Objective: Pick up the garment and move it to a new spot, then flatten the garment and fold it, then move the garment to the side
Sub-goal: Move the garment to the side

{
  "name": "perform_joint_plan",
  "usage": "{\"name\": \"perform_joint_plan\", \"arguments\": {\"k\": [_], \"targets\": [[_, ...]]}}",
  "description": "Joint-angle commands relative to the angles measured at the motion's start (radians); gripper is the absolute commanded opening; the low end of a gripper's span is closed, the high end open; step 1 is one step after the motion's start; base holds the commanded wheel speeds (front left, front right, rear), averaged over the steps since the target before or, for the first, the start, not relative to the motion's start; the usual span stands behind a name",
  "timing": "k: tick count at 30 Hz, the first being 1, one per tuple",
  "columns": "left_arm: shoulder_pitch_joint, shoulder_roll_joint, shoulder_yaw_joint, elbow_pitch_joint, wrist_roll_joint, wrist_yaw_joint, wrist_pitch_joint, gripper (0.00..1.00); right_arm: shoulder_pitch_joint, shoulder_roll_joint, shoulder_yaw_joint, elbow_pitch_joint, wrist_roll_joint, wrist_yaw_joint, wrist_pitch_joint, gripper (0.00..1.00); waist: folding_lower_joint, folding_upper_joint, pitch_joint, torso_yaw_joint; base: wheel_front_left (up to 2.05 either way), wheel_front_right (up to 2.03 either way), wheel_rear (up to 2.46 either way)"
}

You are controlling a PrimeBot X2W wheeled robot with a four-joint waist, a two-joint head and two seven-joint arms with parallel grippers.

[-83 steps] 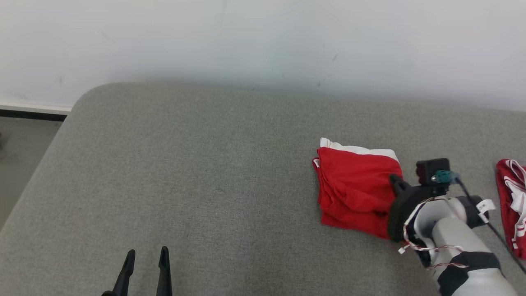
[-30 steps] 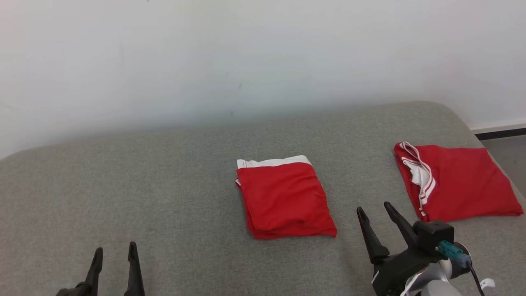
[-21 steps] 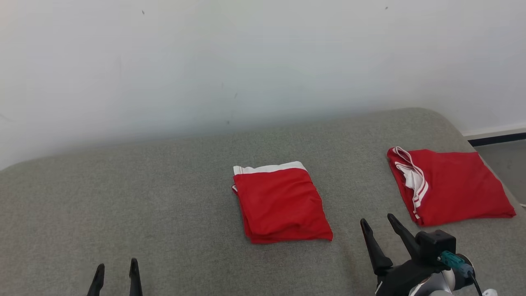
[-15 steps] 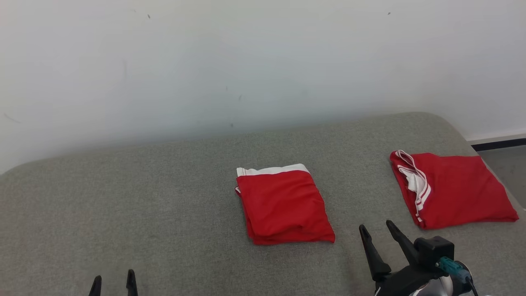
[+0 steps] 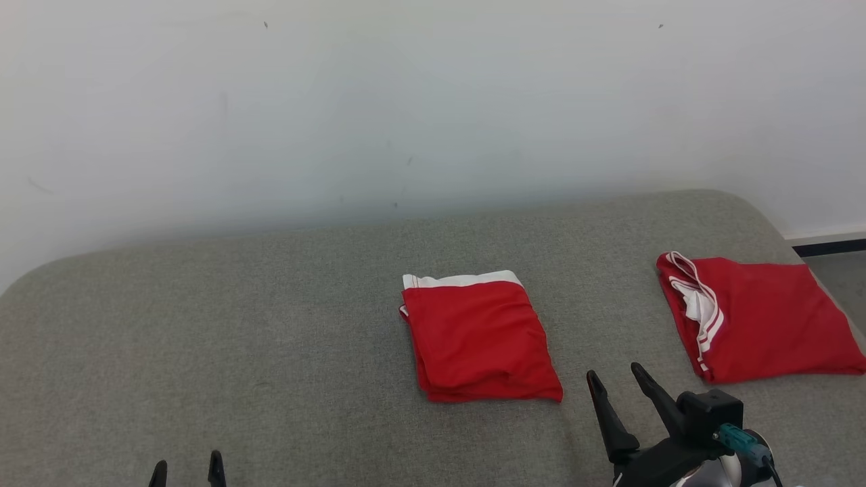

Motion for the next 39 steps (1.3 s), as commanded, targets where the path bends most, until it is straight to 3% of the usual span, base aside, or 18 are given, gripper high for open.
{"name": "perform_joint_plan", "arguments": {"k": [1, 22, 28, 36, 39], "targets": [[0.006, 0.0, 0.0, -0.004, 0.0, 0.004, -0.001, 1.0, 0.004, 0.003, -0.002, -0.001, -0.005, -0.003, -0.004, 1.0, 0.0001, 0.0, 0.0, 0.0, 0.0, 0.0, 0.0], [-0.075, 0.001, -0.026, -0.017, 0.034, -0.005, -0.001, 1.0, -0.034, 0.011, -0.041, 0.013, 0.006, -0.003, 0.02, 1.0, 0.0001, 0.0, 0.033, 0.018, 0.0, 0.0, 0.0], [-0.128, 0.0, -0.054, -0.012, 0.041, -0.016, -0.001, 1.0, -0.166, -0.006, -0.057, 0.077, 0.072, -0.003, 0.227, 1.0, 0.0001, 0.0, 0.077, 0.054, 0.0, 0.0, 0.0], [-0.204, 0.001, -0.154, -0.022, 0.013, -0.026, -0.001, 1.0, -0.402, -0.025, -0.112, 0.281, 0.105, -0.003, 0.545, 1.0, 0.0001, 0.0, 0.178, 0.162, 0.0, 0.0, 0.0], [-0.219, 0.0, -0.17, -0.025, 0.005, -0.023, -0.001, 1.0, -0.45, -0.024, -0.127, 0.333, 0.093, -0.003, 0.59, 1.0, 0.0001, 0.0, 0.202, 0.187, 0.0, 0.0, 0.0]]}}
